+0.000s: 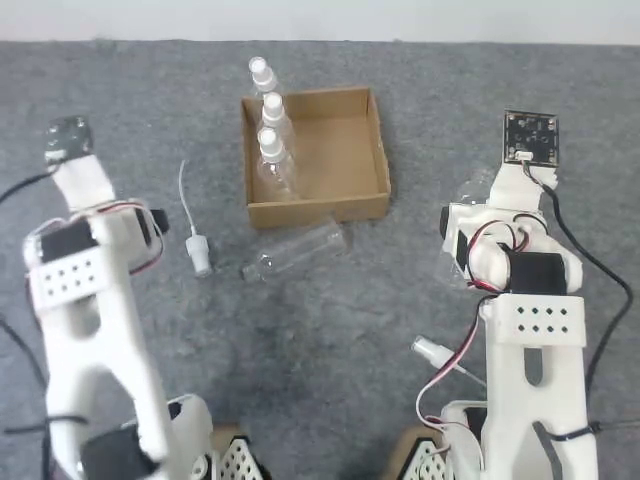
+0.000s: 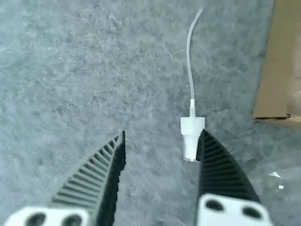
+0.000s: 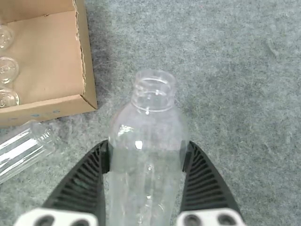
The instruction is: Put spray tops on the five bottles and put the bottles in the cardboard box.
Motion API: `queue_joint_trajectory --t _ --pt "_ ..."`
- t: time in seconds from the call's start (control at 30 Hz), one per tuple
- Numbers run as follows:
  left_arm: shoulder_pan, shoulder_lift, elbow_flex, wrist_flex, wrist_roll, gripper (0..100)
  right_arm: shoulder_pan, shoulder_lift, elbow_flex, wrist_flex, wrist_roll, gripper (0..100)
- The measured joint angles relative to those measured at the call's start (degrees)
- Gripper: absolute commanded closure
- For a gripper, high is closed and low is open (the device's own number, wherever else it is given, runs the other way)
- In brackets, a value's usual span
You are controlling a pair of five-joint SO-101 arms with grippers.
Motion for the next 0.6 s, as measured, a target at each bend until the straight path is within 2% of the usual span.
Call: queue_joint_trajectory --t 0.6 --pt "4.0 37.8 -29.4 0.0 -0.7 77 0.0 0.0 0.0 0.0 0.0 98.9"
